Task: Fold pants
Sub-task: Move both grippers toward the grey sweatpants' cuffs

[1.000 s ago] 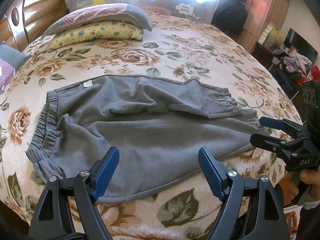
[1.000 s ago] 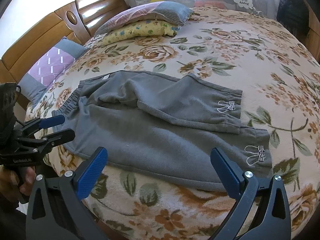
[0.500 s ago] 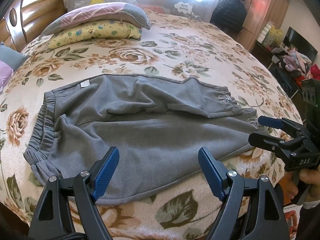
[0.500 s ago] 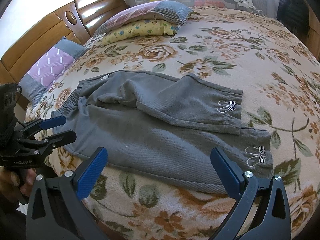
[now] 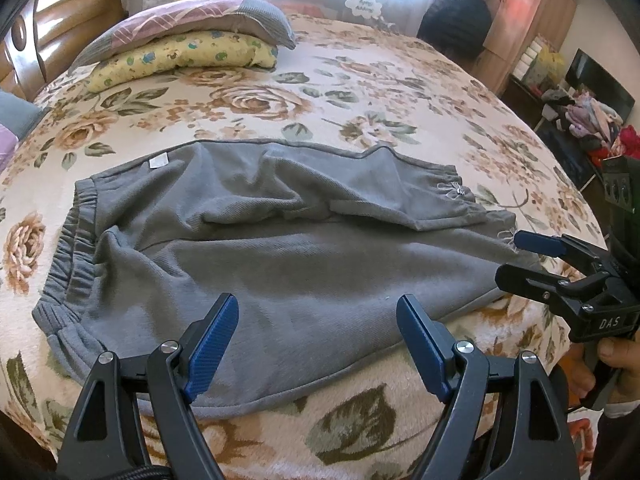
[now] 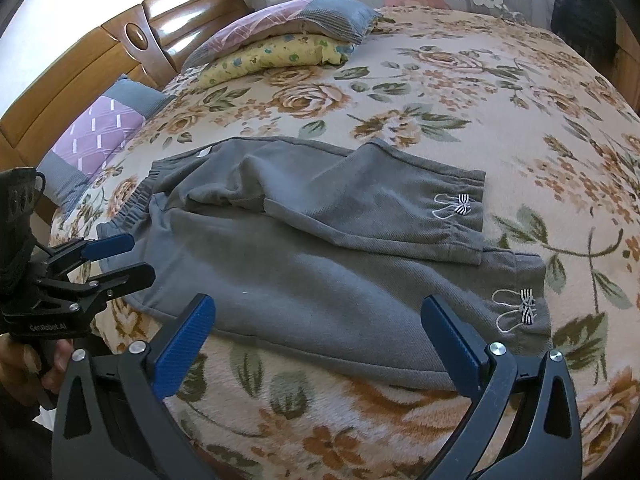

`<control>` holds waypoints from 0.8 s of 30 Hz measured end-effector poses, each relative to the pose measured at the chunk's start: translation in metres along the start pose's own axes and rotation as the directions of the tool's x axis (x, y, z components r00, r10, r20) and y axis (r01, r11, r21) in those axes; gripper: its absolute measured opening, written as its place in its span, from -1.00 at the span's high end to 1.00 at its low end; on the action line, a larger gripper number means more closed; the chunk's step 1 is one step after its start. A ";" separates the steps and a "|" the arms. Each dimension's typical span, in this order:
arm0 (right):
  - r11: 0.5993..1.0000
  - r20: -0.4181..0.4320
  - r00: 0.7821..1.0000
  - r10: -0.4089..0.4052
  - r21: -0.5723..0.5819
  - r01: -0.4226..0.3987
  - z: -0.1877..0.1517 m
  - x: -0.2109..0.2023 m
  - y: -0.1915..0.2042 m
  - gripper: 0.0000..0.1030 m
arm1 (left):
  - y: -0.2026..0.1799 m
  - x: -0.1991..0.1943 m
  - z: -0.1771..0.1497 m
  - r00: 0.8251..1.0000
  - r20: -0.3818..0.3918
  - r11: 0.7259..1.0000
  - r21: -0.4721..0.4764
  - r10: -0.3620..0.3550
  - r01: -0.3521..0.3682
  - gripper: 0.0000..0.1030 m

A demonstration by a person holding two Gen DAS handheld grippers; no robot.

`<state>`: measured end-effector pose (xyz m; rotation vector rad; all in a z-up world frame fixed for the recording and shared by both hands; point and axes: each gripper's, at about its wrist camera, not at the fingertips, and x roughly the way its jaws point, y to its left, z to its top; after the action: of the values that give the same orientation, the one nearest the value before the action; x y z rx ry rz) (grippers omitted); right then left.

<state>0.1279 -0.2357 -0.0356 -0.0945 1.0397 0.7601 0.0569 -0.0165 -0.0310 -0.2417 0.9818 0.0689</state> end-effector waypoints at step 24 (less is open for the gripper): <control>0.995 0.005 1.000 -0.003 0.102 0.003 0.045 0.023 -0.067 -0.99 | -0.005 0.063 0.087 0.989 -0.075 0.974 0.181 -0.126 0.138 -0.59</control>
<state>0.2087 -0.2554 -0.0489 -0.0069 1.0711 0.7030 0.1640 -0.0042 -0.0362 -0.1374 1.0259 -0.1528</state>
